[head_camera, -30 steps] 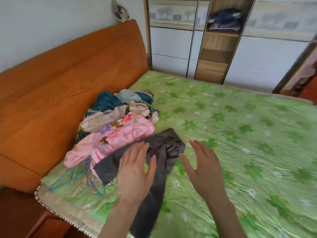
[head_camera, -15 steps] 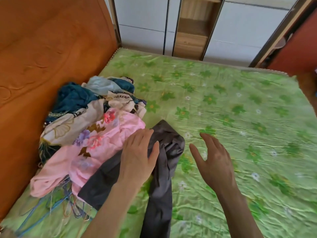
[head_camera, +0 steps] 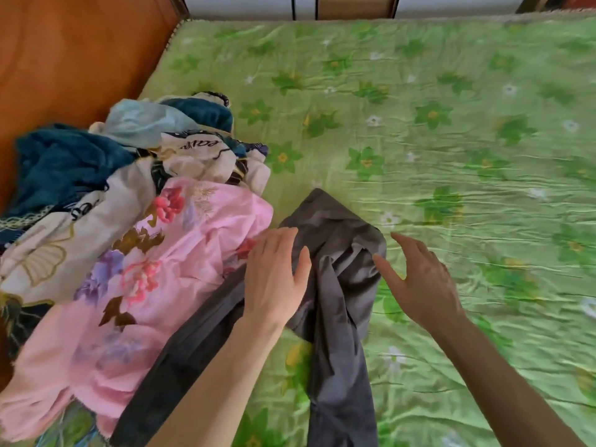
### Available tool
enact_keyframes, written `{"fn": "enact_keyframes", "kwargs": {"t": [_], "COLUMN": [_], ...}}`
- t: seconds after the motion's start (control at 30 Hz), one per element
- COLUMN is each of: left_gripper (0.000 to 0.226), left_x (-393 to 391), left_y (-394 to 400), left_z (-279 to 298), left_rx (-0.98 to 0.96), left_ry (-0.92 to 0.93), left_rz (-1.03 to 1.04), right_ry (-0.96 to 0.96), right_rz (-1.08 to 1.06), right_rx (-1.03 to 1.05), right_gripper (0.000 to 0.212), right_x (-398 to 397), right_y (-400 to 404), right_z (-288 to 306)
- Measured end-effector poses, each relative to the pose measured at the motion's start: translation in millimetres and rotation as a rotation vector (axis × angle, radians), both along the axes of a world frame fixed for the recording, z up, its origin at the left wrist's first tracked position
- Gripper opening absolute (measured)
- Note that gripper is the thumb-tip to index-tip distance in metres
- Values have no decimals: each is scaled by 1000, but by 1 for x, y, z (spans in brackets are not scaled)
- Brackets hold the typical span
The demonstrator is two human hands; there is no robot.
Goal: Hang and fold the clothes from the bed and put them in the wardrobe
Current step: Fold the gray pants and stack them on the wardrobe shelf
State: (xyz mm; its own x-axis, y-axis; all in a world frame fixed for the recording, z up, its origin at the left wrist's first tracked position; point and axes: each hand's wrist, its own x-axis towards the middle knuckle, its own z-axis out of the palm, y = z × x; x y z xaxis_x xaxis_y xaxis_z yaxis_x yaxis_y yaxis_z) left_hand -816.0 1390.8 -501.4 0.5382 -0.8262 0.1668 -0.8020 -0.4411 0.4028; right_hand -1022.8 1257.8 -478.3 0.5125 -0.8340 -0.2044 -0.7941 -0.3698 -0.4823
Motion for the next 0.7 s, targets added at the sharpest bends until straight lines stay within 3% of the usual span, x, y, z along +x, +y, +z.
{"fn": "enact_keyframes", "kwargs": {"t": [0.17, 0.3, 0.33, 0.37, 0.43, 0.47, 0.6, 0.7], "left_gripper": [44, 40, 41, 44, 51, 53, 50, 51], "left_x": [26, 34, 32, 31, 26, 25, 28, 36], "left_y": [-33, -52, -56, -60, -66, -69, -78, -89], "left_z": [-54, -78, -81, -84, -85, -85, -73, -56], "left_rx": [87, 132, 130, 125, 121, 121, 47, -52], "left_ry": [23, 32, 32, 36, 58, 72, 93, 97], "left_rz": [-57, -84, -88, -91, -87, -83, -77, -75], "right_ry": [-153, -276, -289, -295, -289, -294, -379, -320], "right_rz": [-348, -576, -584, -576, -493, -430, -178, 88], "right_rx": [347, 644, 687, 701, 598, 492, -76, -538], "right_gripper": [75, 109, 106, 90, 46, 36, 45, 55], "right_x": [32, 51, 56, 61, 69, 70, 60, 43], "right_y": [-48, -71, -69, -65, -56, -53, -60, -61], "right_z": [-70, -125, -134, -138, -138, -132, -83, -49]}}
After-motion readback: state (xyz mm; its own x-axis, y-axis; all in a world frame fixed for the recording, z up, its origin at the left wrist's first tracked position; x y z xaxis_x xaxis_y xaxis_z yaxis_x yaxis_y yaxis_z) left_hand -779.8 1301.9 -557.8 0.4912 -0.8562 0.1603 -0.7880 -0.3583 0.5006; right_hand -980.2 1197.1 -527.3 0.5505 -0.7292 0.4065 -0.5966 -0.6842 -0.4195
